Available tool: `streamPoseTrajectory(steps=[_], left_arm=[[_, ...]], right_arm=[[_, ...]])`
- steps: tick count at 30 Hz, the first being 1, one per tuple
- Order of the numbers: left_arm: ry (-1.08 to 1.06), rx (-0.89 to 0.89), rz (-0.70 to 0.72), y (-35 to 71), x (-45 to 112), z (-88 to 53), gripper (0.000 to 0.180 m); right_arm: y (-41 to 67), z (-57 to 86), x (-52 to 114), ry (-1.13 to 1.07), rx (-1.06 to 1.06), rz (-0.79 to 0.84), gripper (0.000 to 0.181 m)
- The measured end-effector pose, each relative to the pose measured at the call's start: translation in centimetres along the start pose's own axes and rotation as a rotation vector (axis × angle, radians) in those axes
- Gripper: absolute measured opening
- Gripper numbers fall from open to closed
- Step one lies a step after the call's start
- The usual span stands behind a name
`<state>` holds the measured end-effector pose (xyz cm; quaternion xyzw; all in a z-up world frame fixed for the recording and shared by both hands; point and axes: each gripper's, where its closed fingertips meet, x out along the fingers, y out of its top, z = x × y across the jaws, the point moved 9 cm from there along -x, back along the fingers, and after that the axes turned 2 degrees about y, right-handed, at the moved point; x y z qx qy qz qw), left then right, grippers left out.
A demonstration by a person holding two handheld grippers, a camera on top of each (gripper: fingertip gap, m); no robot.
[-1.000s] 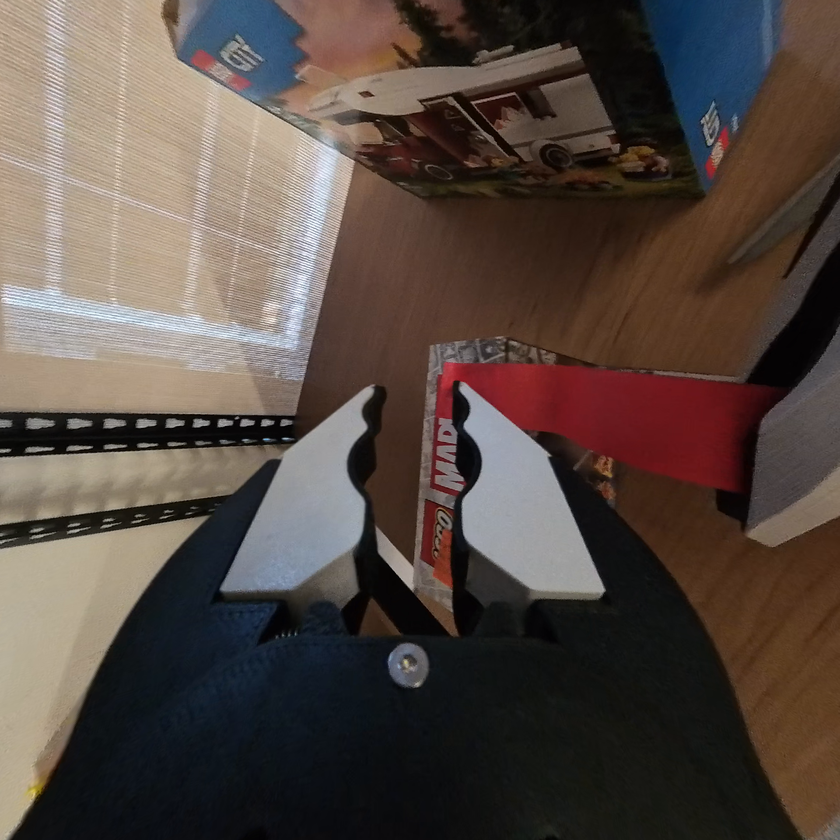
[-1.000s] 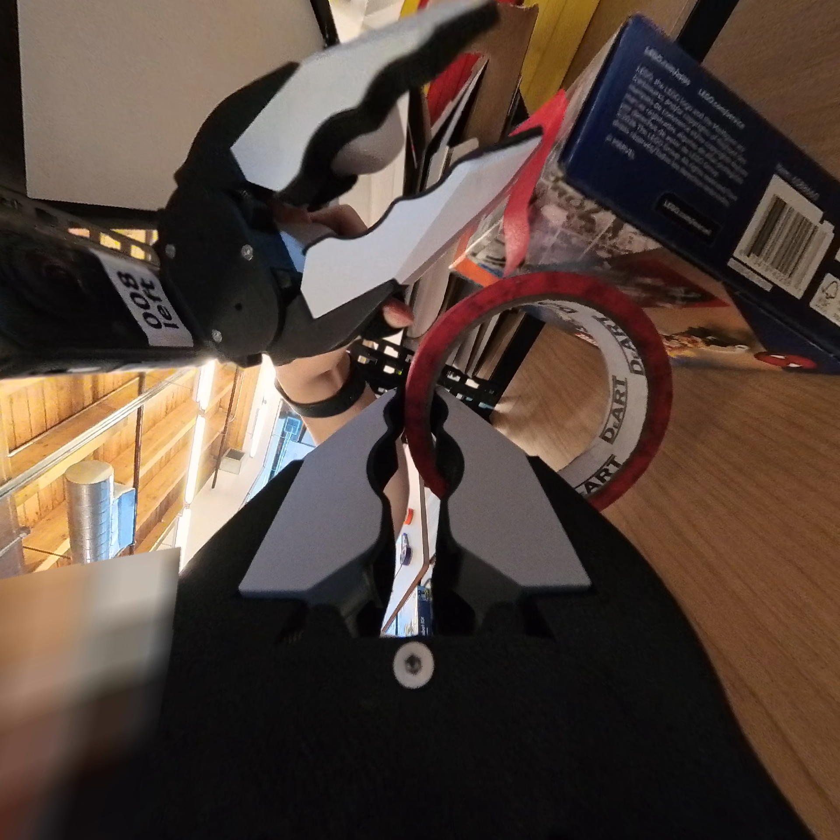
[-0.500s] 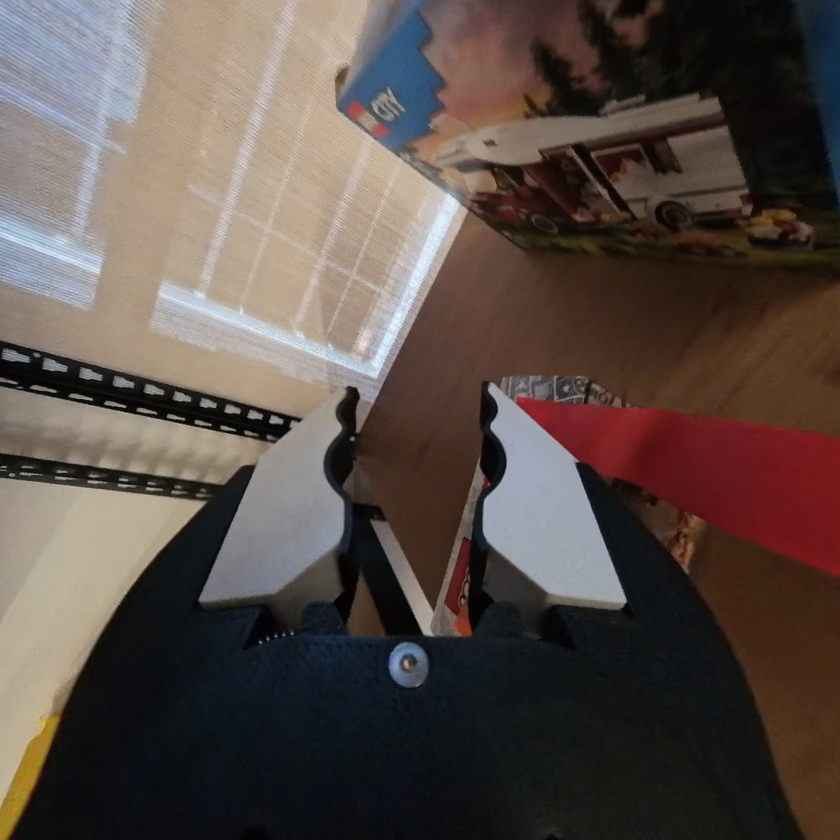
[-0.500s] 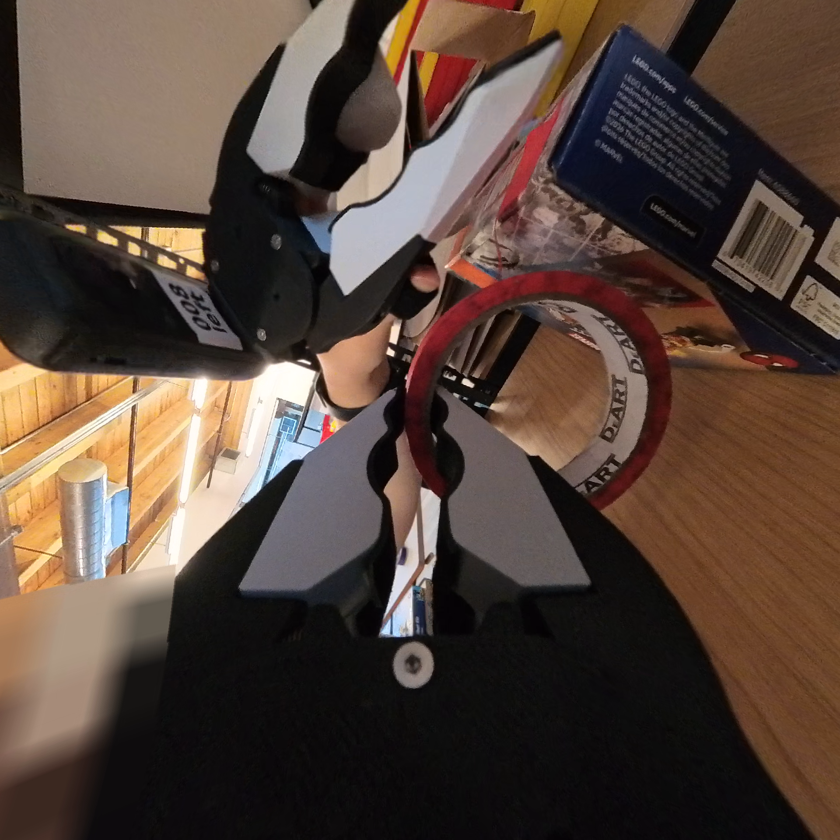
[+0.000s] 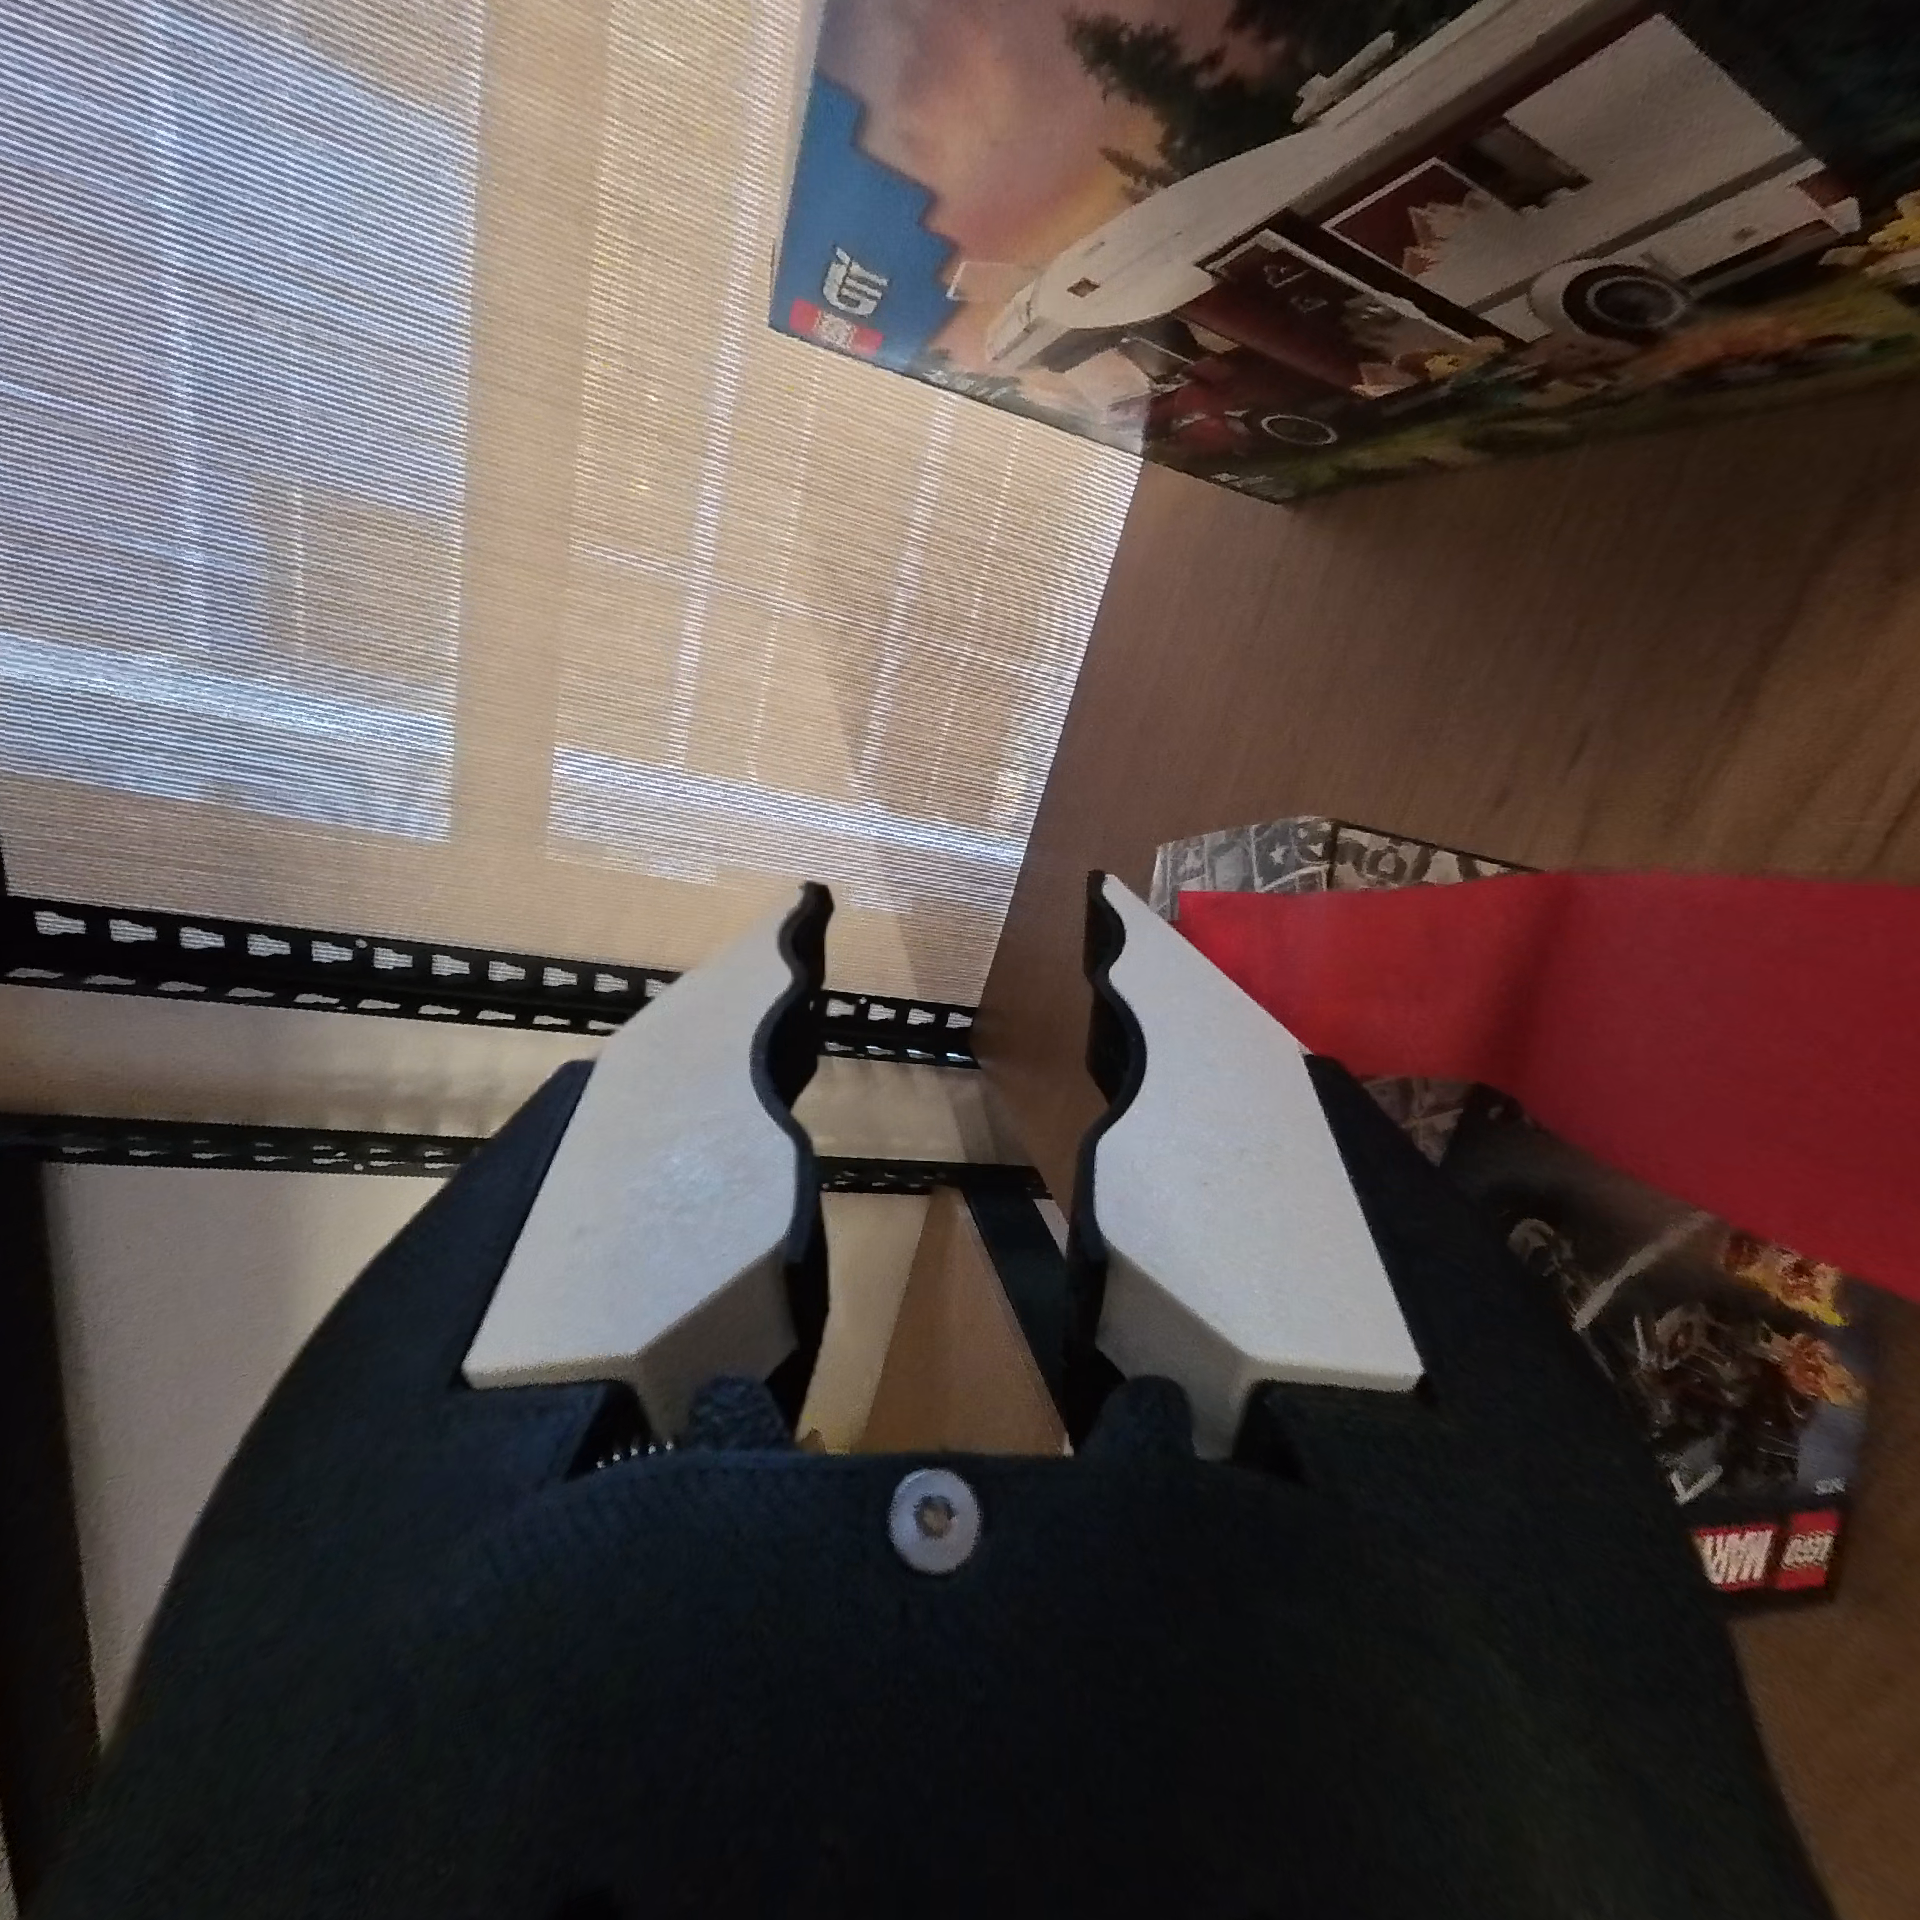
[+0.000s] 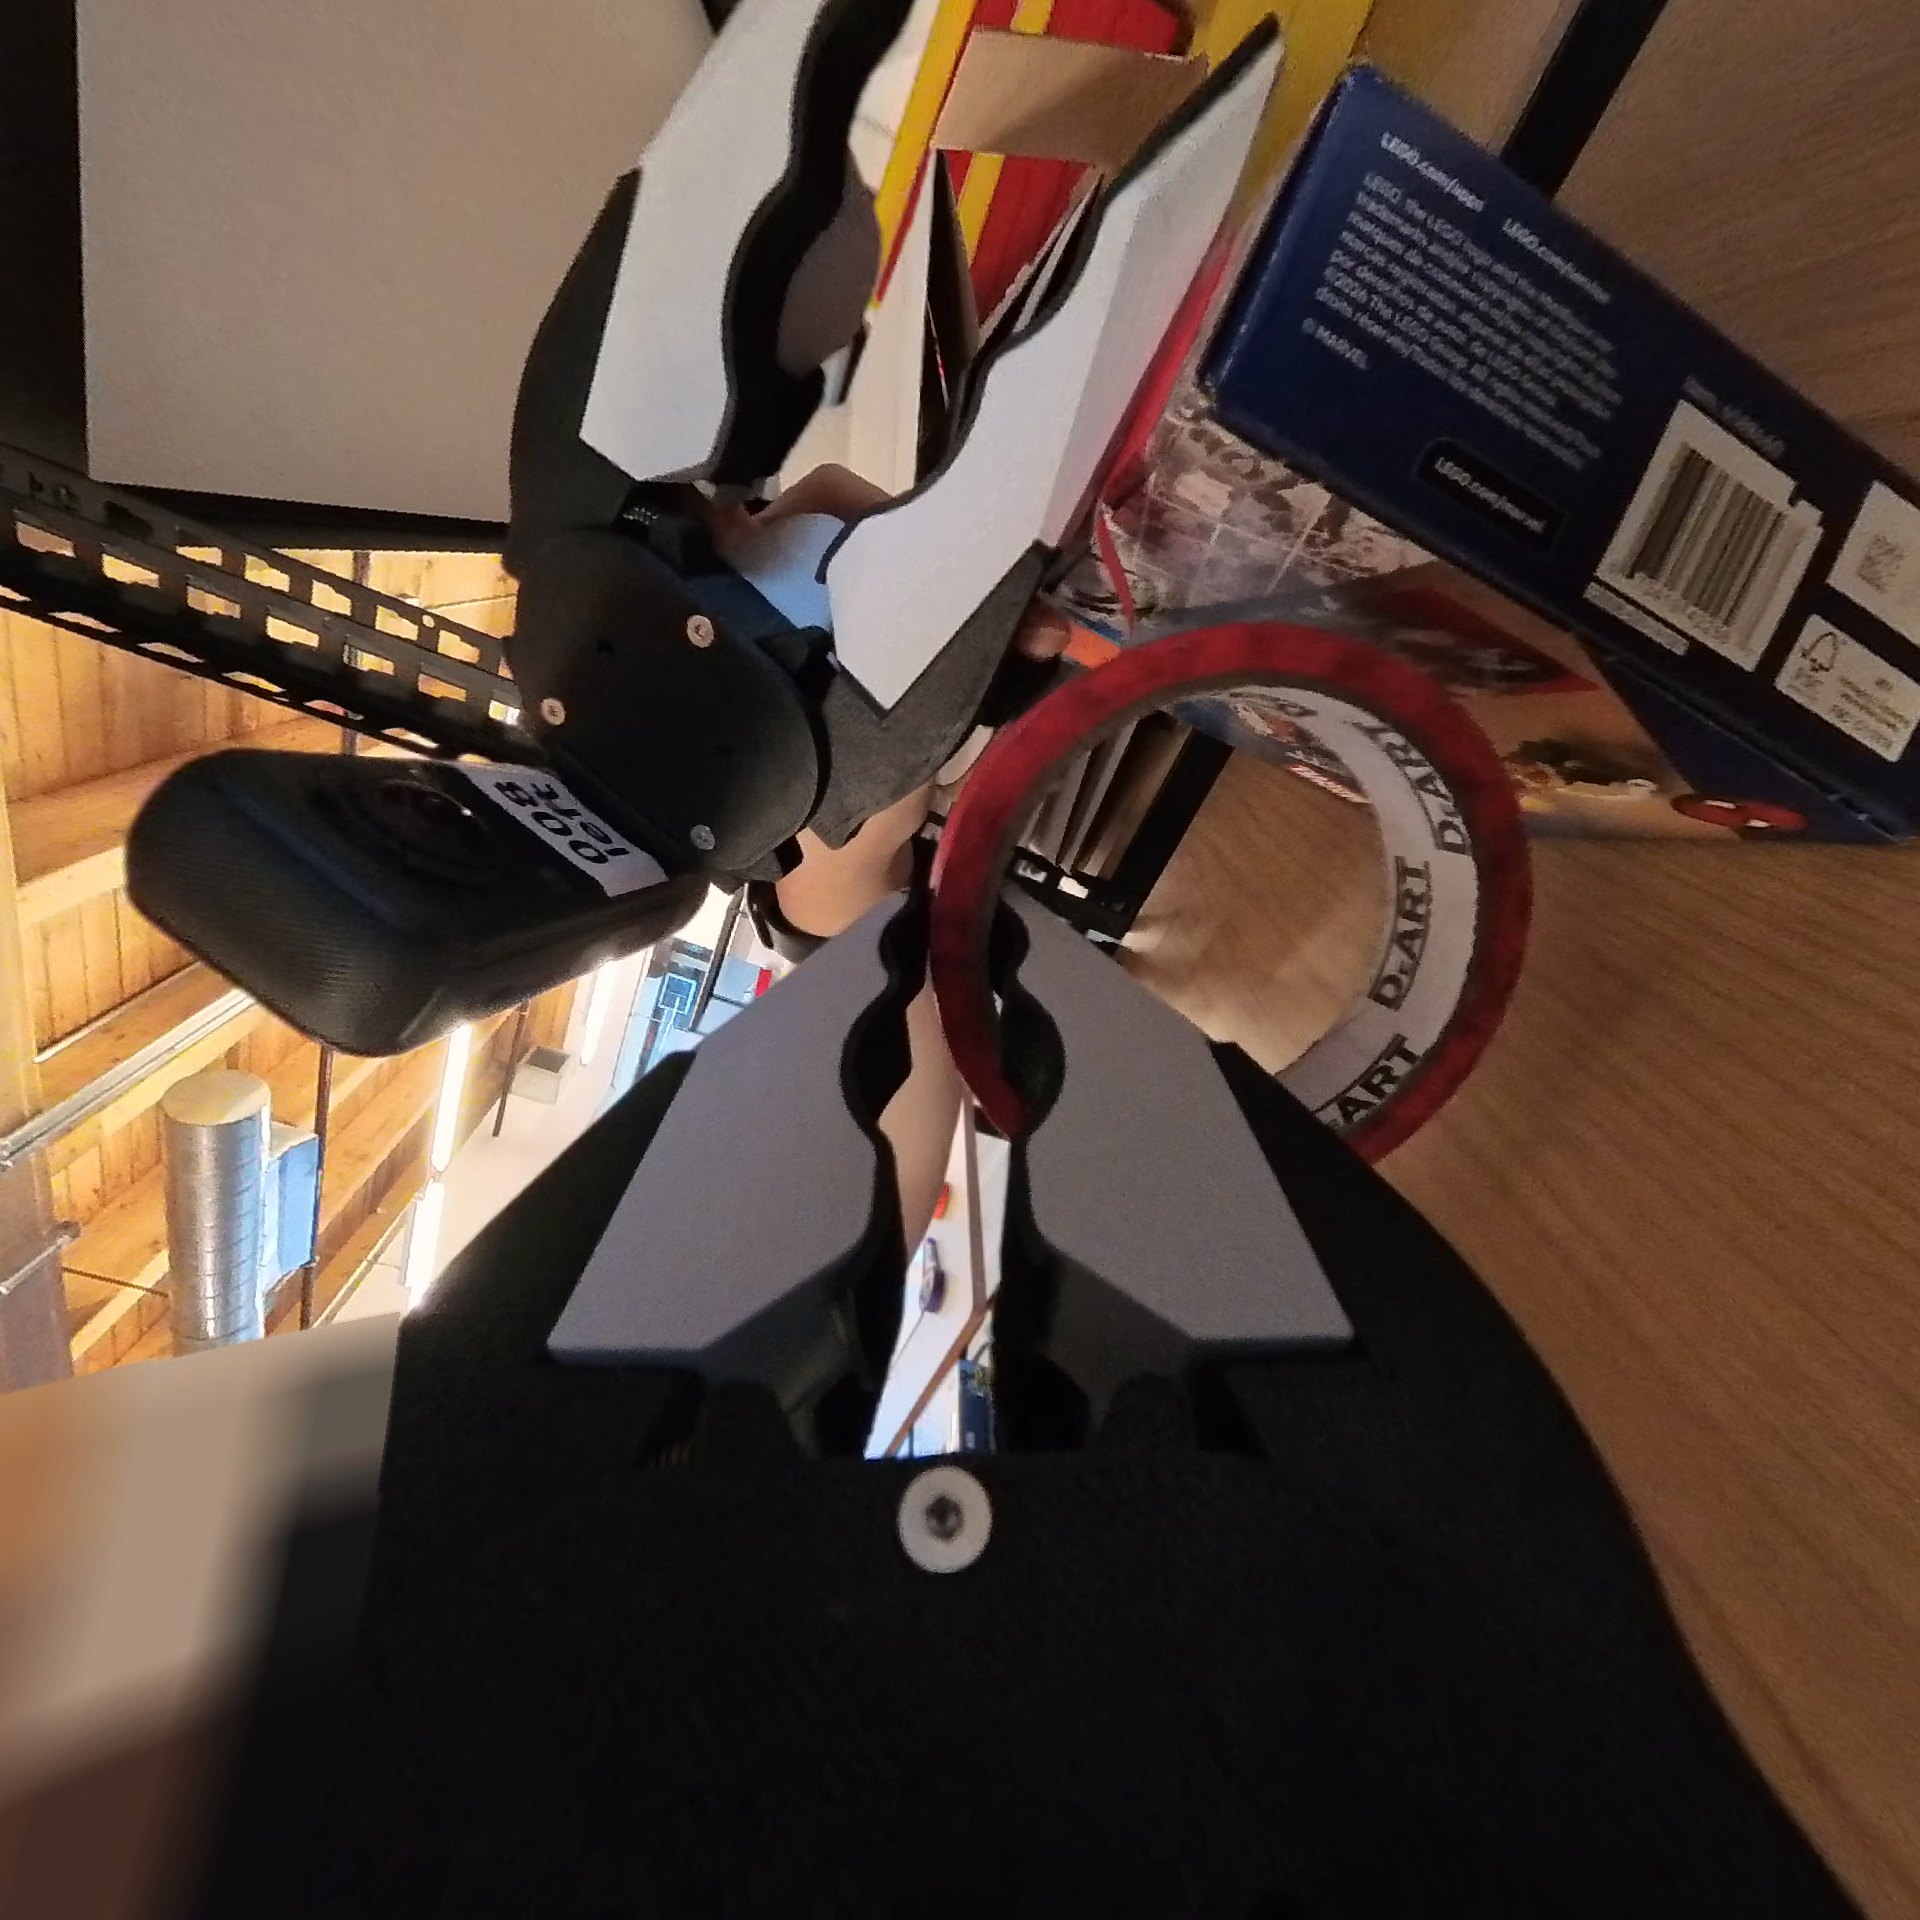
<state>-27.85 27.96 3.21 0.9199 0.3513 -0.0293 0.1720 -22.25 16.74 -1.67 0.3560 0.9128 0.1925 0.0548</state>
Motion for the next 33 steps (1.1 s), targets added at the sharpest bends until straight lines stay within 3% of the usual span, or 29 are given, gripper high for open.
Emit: streamPoseTrajectory(steps=[9,14,16,22,27,33], left_arm=[[-0.051,0.049,0.026,0.7,1.2,-0.9,0.07],[0.029,0.138,0.144,1.9,0.5,0.3,0.061],[0.02,0.101,0.137,1.6,0.8,0.2,0.059],[-0.01,-0.154,-0.045,-1.4,1.7,-2.1,0.075],[-0.219,-0.461,0.019,-1.8,-0.8,-2.5,0.063],[-0.241,-0.326,0.075,-1.7,-3.1,-0.5,0.044]], right_arm=[[-0.2,0.2,0.2,0.001,0.012,0.014,0.007],[-0.4,0.4,0.3,-0.001,0.013,0.01,0.008],[-0.5,0.5,0.2,-0.003,0.019,0.013,0.007],[-0.4,0.5,-0.1,-0.007,0.005,0.051,0.009],[-0.7,0.9,0.0,-0.005,0.014,0.071,0.024],[-1.1,1.0,0.0,-0.013,-0.011,0.071,0.027]])
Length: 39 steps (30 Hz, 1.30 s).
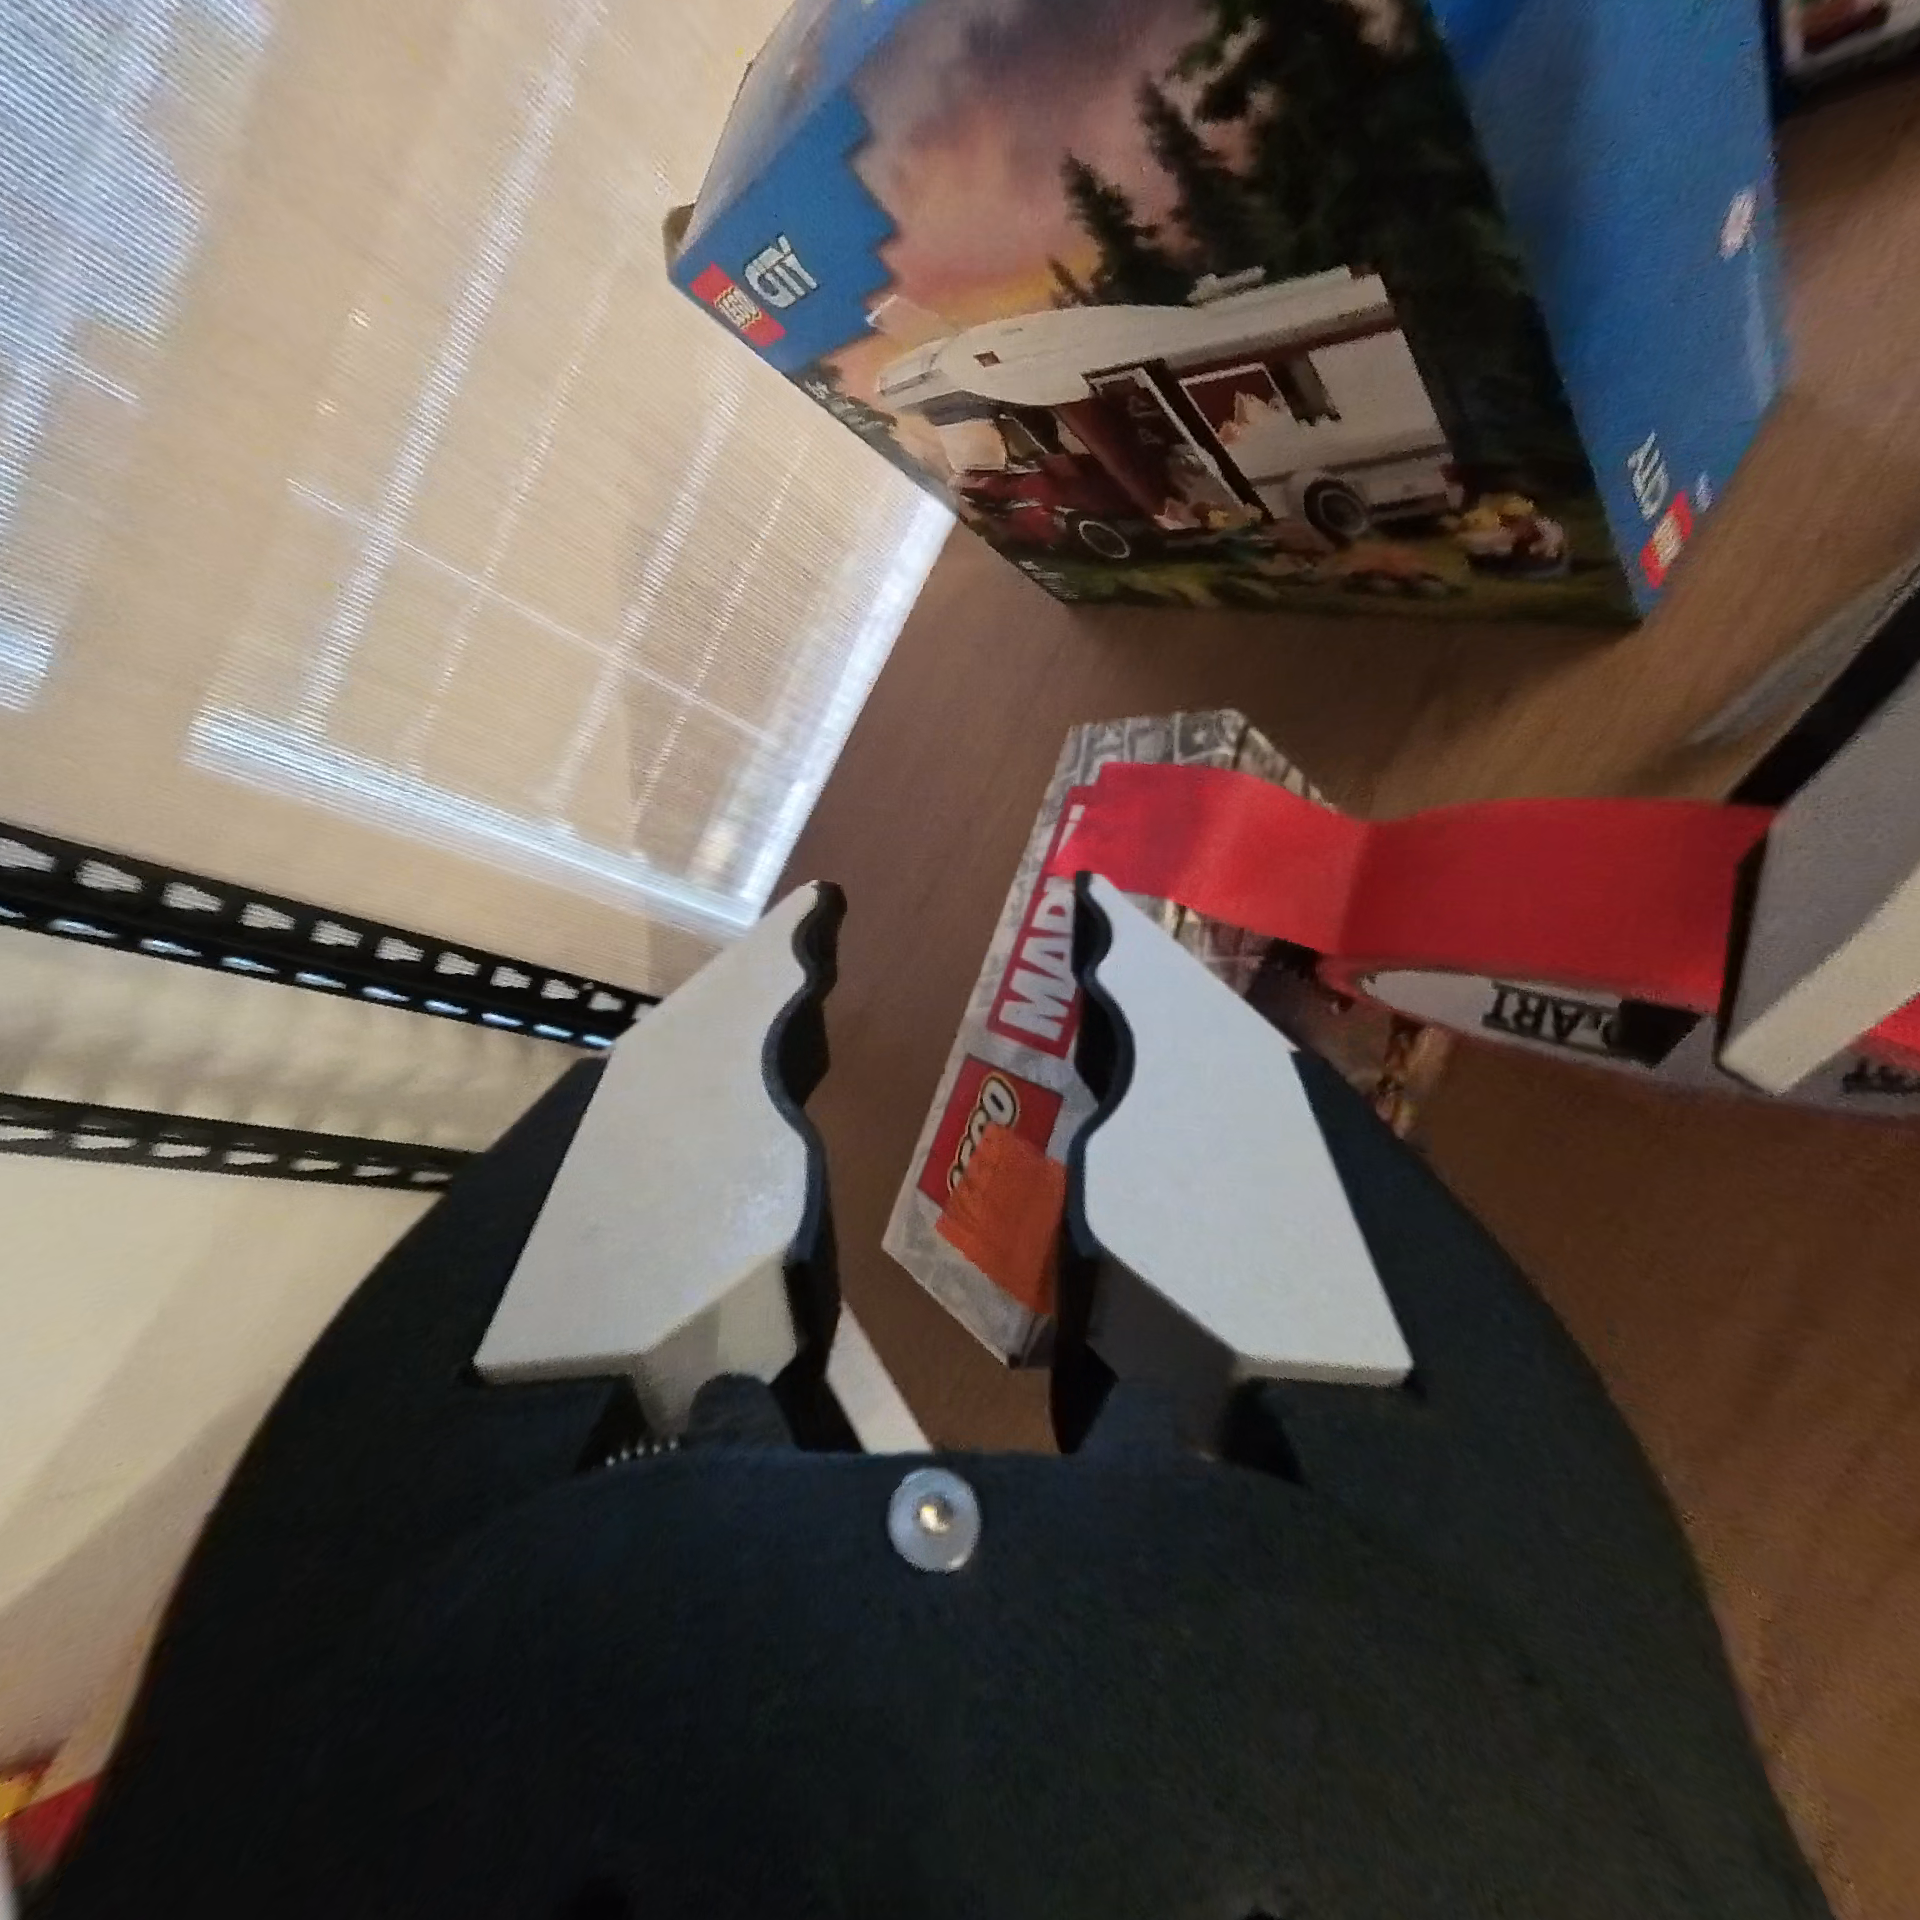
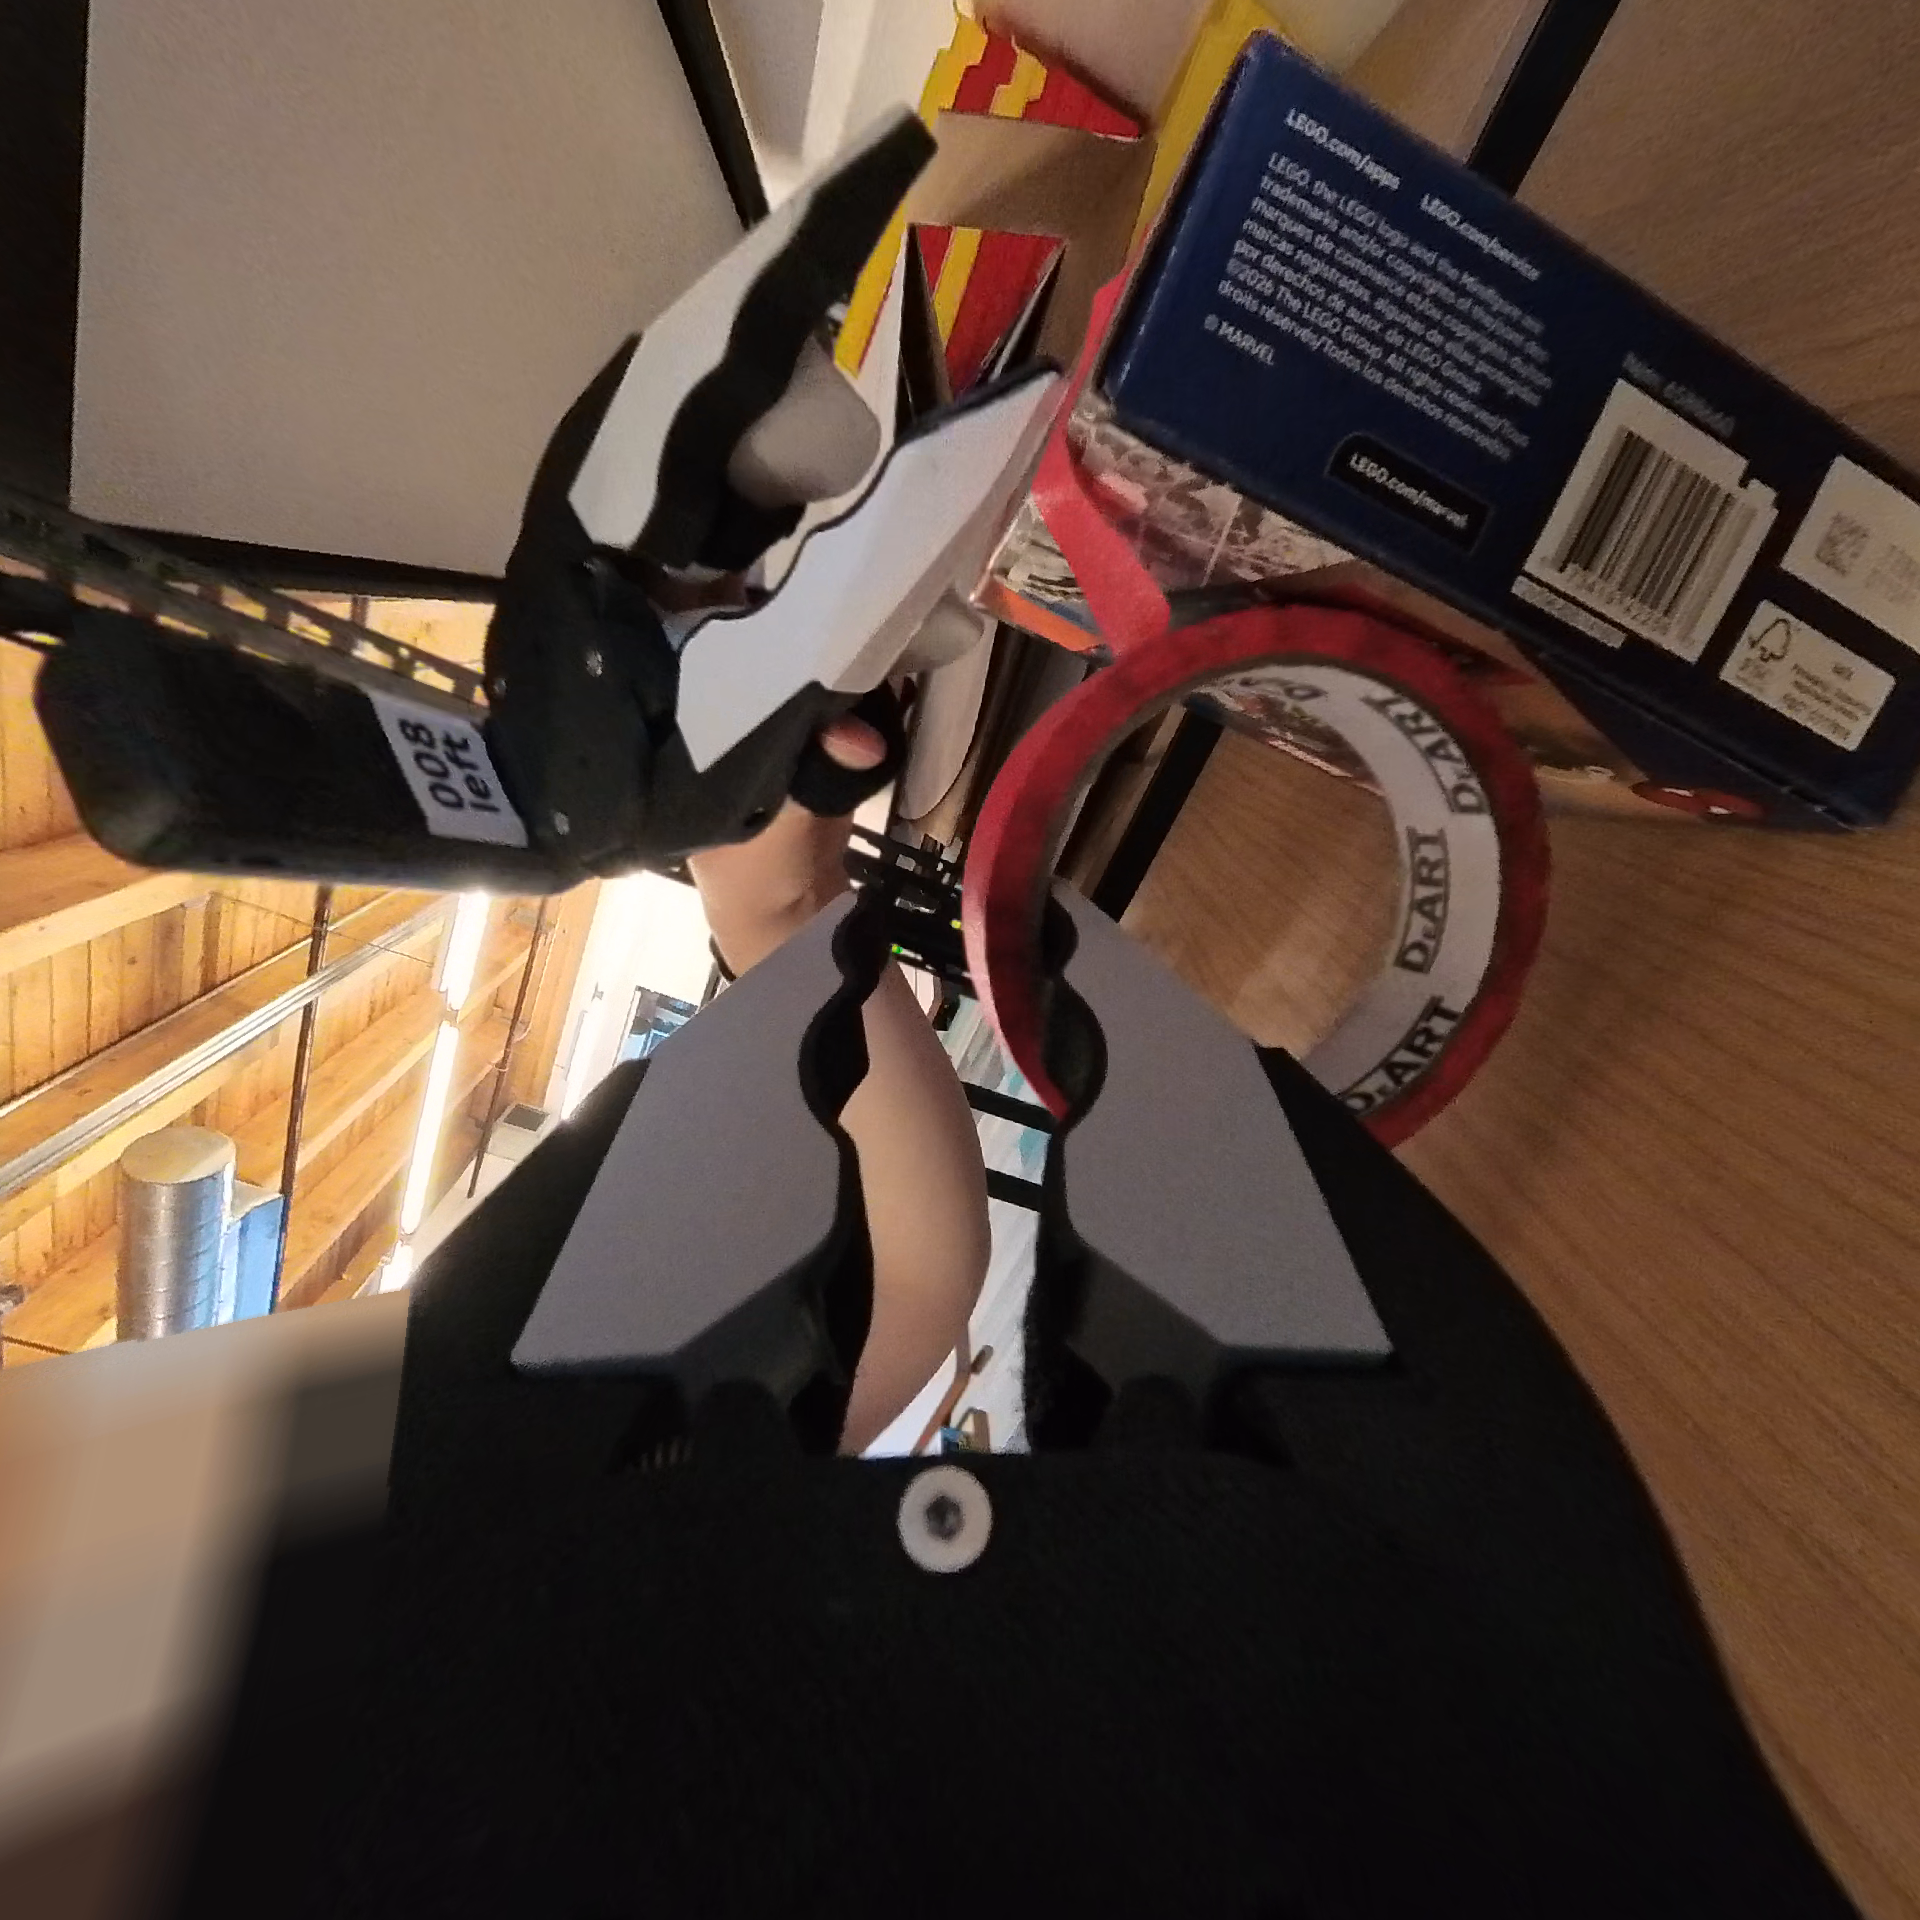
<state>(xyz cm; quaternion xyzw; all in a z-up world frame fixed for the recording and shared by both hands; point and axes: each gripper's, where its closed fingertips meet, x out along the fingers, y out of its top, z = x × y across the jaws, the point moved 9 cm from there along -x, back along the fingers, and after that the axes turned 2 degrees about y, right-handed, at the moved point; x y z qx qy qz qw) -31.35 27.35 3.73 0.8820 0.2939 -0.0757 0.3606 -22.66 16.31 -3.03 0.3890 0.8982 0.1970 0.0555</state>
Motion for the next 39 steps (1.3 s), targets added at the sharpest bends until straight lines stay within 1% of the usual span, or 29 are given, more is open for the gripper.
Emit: streamPoseTrajectory(steps=[2,4,8,11,13,14,16,18,19,21,23,24,25,27,29,30,31,32,34,35,37,39], left_arm=[[0.037,0.016,-0.015,-0.1,-0.4,0.3,0.042],[0.032,-0.037,-0.009,-0.1,-0.8,0.4,0.045],[0.007,-0.082,0.02,-0.5,-1.9,0.7,0.047],[-0.016,-0.151,0.037,-0.4,-3.1,0.6,0.049],[-0.051,-0.194,0.085,0.0,-4.1,0.9,0.046],[-0.069,-0.21,0.102,0.1,-4.5,1.3,0.041],[-0.064,-0.273,0.089,-0.4,-5.4,2.2,0.037],[-0.074,-0.401,0.108,-1.2,-6.3,3.3,0.032],[-0.109,-0.507,0.144,-1.7,-6.8,3.8,0.032],[-0.277,-0.737,0.233,-2.7,-7.5,5.1,0.033],[-0.505,-0.916,0.358,-3.2,-8.5,6.4,0.037],[-0.557,-0.976,0.416,-3.4,-8.9,7.0,0.041],[-0.55,-0.994,0.433,-3.6,-9.0,7.5,0.049],[-0.444,-0.911,0.414,-3.5,-8.5,8.9,0.066],[-0.352,-0.804,0.386,-2.7,-7.8,10.1,0.071],[-0.306,-0.759,0.377,-2.2,-7.4,10.6,0.071],[-0.262,-0.721,0.378,-1.7,-7.0,11.0,0.066],[-0.239,-0.685,0.382,-1.2,-6.7,11.4,0.057],[-0.174,-0.633,0.392,-0.7,-6.3,11.8,0.051],[-0.155,-0.611,0.402,-0.6,-6.2,12.0,0.044],[-0.157,-0.598,0.41,-0.4,-6.1,12.3,0.04],[-0.227,-0.595,0.411,-0.6,-6.2,12.4,0.035]], right_arm=[[-0.1,0.1,-0.2,0.001,-0.012,0.004,0.026],[-0.2,0.2,-0.4,0.006,-0.011,0.003,0.025],[-0.4,-0.1,-0.7,0.028,-0.02,-0.023,0.009],[-0.4,-0.6,-0.7,0.045,-0.015,-0.02,0.009],[-0.3,-0.8,-0.7,0.042,-0.023,-0.022,0.01],[-0.3,-0.9,-0.7,0.044,-0.023,-0.023,0.01],[-0.4,-1.3,-0.6,0.072,-0.01,-0.023,0.013],[-0.5,-1.7,-0.4,0.108,0.002,-0.022,0.014],[-0.5,-1.9,-0.4,0.111,-0.003,-0.029,0.015],[-0.5,-2.0,-0.4,0.102,-0.013,-0.034,0.016],[-0.4,-2.1,-0.5,0.112,-0.01,-0.025,0.016],[-0.4,-2.1,-0.5,0.115,-0.009,-0.023,0.016],[-0.3,-2.0,-0.5,0.113,-0.009,-0.02,0.016],[-0.1,-1.8,-0.3,0.109,-0.001,-0.005,0.015],[0.1,-1.7,0.1,0.117,0.012,0.014,0.01],[0.1,-1.7,0.3,0.121,0.017,0.019,0.01],[0.0,-1.8,0.6,0.128,0.021,0.018,0.01],[0.0,-1.9,0.8,0.134,0.023,0.013,0.01],[-0.2,-2.2,1.2,0.122,0.005,0.017,0.012],[-0.1,-2.3,1.2,0.1,-0.017,0.032,0.014],[0.1,-2.5,1.0,0.066,-0.051,0.041,0.016],[-0.1,-2.5,0.9,0.042,-0.065,0.007,0.024]])
